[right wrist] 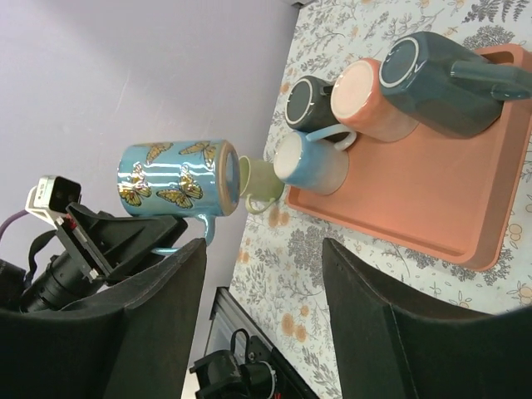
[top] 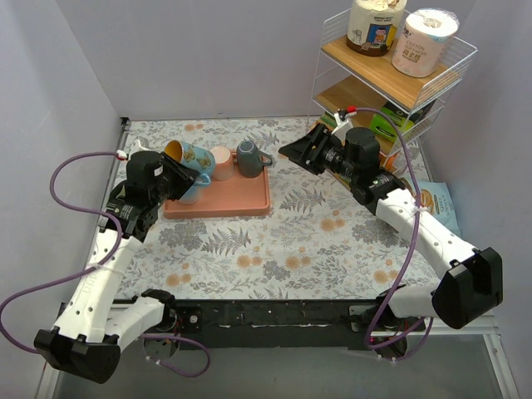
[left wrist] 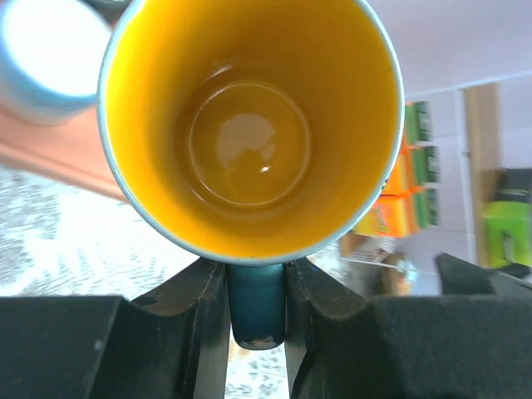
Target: Turn the mug right side up
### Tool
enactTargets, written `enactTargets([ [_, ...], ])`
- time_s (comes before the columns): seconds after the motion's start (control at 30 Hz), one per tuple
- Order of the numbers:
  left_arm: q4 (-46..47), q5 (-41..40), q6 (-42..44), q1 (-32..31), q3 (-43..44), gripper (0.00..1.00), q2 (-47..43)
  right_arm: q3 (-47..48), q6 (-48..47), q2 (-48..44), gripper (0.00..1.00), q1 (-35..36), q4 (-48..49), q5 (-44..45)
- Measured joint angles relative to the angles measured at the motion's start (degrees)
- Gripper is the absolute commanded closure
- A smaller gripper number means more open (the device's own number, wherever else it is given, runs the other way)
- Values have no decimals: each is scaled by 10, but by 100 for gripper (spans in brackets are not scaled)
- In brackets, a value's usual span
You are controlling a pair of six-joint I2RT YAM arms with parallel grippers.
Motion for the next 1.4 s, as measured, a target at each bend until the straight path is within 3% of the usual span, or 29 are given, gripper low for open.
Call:
enactTargets([
  [0.2,-120,-102,49,4,22,100,6,-20,2,0,37,-11,-4,-18],
  [0.4,-166,-152,87,26,24,100,33,-37,7,0,37,-21,-3,-33],
  [0.73,-150,-150,141,150,-35,100,46,-70,16,-21,37,-53,-2,-47],
  [1.07,-96,-100,149,154,-117,100,47,-64,-6,-20,38,-69,-16,-70],
  [1.4,-131,-67,118,154,-180,100,19,-50,-62,40,39,-50,-49,-96],
])
